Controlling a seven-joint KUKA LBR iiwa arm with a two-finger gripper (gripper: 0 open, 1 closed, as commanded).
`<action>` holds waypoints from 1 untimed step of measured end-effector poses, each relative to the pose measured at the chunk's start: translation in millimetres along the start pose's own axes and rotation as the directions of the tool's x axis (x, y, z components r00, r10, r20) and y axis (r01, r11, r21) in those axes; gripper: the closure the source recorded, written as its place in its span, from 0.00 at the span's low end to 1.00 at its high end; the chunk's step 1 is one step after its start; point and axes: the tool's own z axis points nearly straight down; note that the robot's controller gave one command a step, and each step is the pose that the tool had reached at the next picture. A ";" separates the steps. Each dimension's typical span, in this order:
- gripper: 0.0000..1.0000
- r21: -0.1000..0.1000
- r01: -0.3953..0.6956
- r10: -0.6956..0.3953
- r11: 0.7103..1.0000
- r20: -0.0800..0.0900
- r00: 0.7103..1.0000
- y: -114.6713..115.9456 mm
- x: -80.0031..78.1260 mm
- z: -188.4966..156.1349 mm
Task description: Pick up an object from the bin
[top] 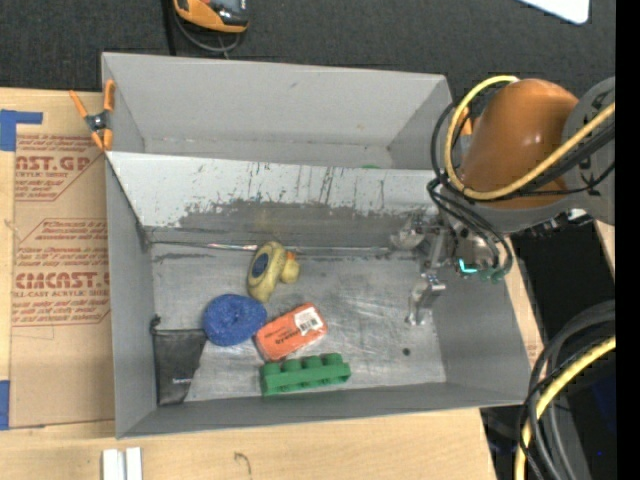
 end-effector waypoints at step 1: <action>0.00 0.001 0.069 -0.069 0.998 0.004 0.998 28.2 25.2 47.3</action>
Offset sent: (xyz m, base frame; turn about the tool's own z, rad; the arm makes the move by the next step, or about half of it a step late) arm -0.0227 0.0270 -0.0780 0.1302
